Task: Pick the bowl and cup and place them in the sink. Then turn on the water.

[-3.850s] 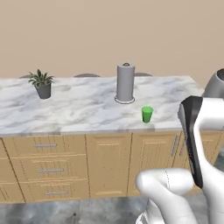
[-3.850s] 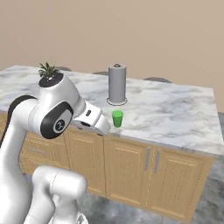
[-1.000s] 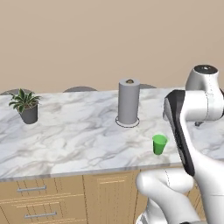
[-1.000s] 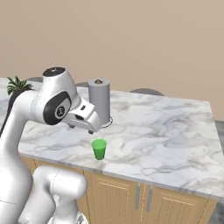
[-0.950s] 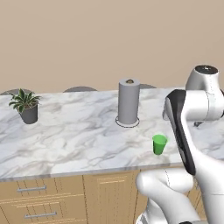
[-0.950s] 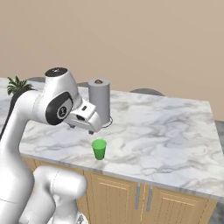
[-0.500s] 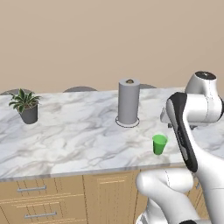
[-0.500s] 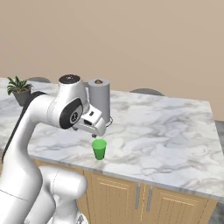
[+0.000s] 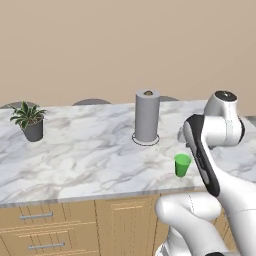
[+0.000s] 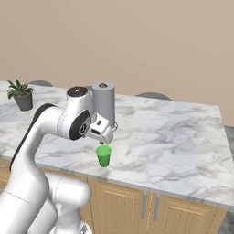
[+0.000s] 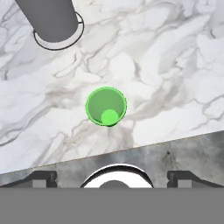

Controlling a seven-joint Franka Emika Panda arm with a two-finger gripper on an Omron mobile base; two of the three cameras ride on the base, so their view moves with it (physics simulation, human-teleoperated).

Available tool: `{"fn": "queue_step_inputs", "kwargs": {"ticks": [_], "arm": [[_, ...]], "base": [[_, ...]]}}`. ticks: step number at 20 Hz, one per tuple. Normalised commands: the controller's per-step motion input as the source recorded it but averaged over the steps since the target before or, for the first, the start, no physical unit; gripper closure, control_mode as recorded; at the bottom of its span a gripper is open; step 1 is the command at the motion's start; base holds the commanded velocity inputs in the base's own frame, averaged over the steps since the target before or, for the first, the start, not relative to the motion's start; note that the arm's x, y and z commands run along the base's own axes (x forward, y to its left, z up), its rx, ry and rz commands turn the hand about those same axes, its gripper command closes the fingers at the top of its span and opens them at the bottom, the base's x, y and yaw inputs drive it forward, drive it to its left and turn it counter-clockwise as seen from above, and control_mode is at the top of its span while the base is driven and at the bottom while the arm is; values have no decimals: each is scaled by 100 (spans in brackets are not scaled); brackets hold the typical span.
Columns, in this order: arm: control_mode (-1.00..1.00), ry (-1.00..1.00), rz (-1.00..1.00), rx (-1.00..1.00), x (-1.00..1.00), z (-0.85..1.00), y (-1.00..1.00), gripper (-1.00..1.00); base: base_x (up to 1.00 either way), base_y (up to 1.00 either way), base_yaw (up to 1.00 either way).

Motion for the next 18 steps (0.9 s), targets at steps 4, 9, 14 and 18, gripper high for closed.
{"fn": "queue_step_inputs", "kwargs": {"ticks": [4, 9, 14, 18], "arm": [[-100, 0, 0, 0, 41, -9, -3, -100], [-100, 0, 1, 0, 14, -1, -18, -100], [-100, 0, 1, 0, 3, -1, -26, -100], [-100, 0, 0, 0, 1, -19, -5, -100]], "base": [[0, 0, 0], [0, 0, 0], [0, 0, 0], [0, 0, 0]]}}
